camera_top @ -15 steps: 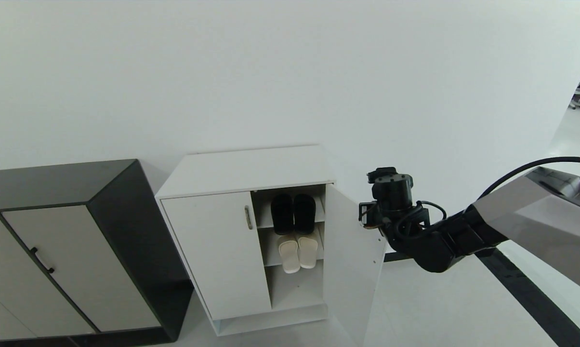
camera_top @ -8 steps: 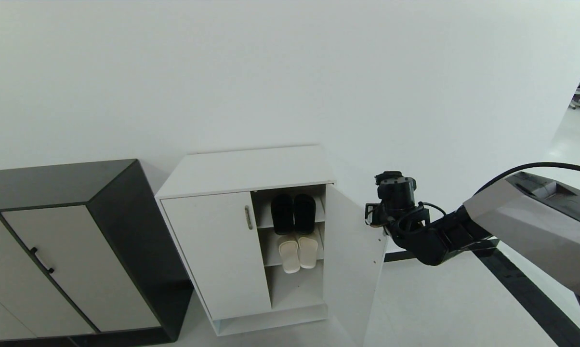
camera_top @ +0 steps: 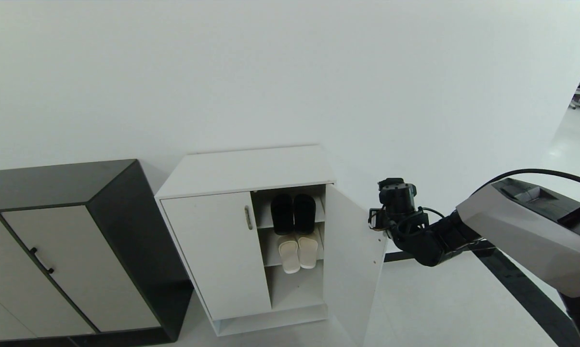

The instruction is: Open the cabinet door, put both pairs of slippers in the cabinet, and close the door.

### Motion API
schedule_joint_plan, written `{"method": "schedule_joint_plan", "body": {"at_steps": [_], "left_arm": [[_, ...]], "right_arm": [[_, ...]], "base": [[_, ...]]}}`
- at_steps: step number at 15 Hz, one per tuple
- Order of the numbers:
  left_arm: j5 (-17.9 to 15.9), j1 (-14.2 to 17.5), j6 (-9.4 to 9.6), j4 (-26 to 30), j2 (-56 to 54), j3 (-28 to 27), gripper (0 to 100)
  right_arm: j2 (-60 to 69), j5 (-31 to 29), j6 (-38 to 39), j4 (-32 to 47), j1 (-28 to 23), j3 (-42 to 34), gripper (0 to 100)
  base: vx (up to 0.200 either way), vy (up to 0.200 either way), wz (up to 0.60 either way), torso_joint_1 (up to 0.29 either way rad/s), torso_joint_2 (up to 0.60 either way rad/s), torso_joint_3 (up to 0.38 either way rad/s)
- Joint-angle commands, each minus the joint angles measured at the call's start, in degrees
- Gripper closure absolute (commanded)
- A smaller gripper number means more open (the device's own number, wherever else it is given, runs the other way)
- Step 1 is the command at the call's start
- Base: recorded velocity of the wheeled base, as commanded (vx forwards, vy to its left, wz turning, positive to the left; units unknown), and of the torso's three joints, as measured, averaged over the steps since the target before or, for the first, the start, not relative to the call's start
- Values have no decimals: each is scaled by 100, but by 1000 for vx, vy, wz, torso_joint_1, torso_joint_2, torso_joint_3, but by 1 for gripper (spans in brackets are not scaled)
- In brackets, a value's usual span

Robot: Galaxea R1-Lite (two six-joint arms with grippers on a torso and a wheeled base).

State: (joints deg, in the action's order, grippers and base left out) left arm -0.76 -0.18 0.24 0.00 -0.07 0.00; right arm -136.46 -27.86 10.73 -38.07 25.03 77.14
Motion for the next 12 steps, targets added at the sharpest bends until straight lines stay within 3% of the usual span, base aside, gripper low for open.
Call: {"method": "schedule_joint_plan", "body": {"at_steps": [1, 12], "left_arm": [[-4, 1, 2, 0, 7, 0, 100], [5, 1, 2, 0, 7, 0, 100]], "right_arm": [[-38, -1, -1, 10, 2, -6, 100], [-30, -1, -1, 98, 125, -147, 100]], "base": [[0, 0, 0, 0, 0, 0], [0, 0, 0, 0, 0, 0]]}}
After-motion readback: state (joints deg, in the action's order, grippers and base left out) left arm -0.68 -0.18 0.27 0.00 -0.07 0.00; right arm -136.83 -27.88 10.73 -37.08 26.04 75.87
